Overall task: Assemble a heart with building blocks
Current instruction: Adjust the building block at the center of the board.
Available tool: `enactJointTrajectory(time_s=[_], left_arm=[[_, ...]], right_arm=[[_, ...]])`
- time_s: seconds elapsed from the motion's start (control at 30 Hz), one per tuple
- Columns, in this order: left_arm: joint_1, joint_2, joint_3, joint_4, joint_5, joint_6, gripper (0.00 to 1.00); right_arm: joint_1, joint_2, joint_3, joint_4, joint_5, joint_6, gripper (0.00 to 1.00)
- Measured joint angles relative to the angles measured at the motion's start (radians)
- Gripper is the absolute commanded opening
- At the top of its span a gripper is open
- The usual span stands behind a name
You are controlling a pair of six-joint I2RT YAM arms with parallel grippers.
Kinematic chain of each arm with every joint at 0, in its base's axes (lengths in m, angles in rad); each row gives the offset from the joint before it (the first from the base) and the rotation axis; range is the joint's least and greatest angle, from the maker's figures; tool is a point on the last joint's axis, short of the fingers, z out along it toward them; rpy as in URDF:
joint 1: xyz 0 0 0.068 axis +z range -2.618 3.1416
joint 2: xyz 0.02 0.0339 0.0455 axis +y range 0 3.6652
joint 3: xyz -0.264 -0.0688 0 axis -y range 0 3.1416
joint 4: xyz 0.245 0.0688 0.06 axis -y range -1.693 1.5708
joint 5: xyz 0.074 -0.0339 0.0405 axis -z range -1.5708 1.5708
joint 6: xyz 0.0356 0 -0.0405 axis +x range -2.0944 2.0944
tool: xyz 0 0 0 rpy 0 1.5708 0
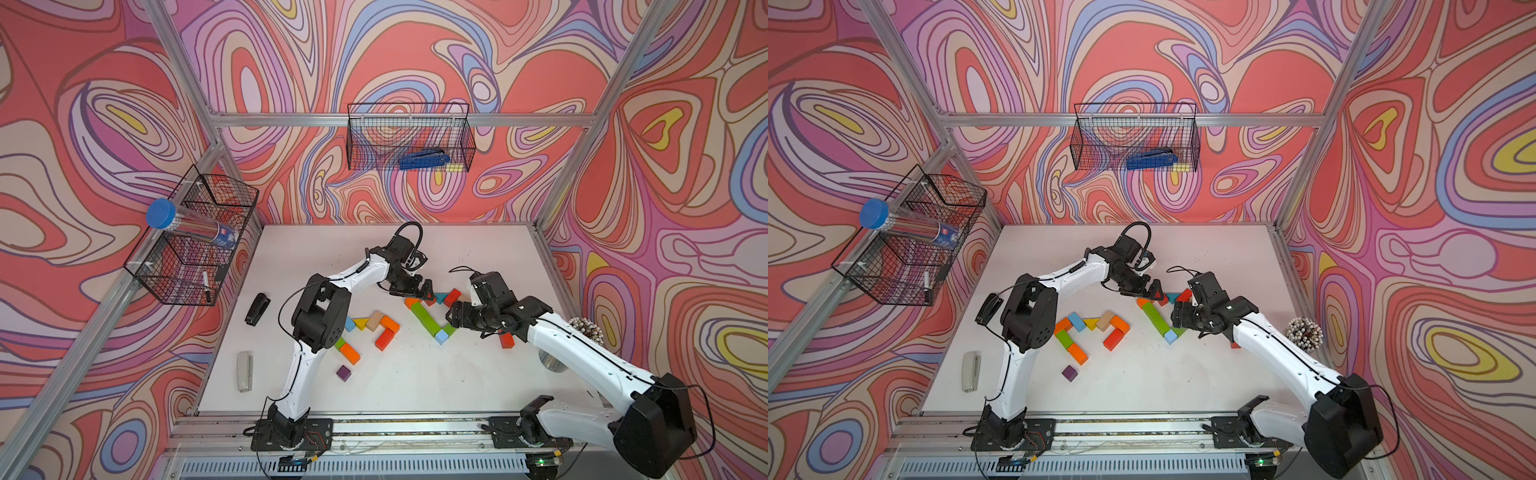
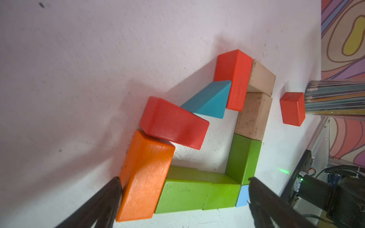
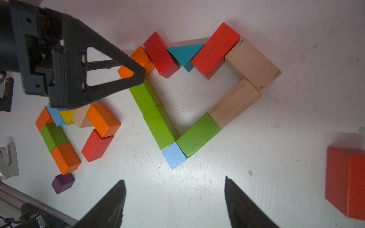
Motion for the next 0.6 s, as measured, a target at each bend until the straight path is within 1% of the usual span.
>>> enactJointTrajectory(time_s=[0.33, 0.6], left_arm=[[-0.006, 0.003, 0.0, 0.0, 0.003, 0.0, 1.0], [-0.006, 0.001, 0.0, 0.0, -0.021, 0.0, 1.0]], right_arm=[[0.0, 0.0, 0.0, 0.0, 0.007, 0.0, 0.79], [0.0, -0.002, -0.002, -0.043, 0.065, 0.035, 0.78]])
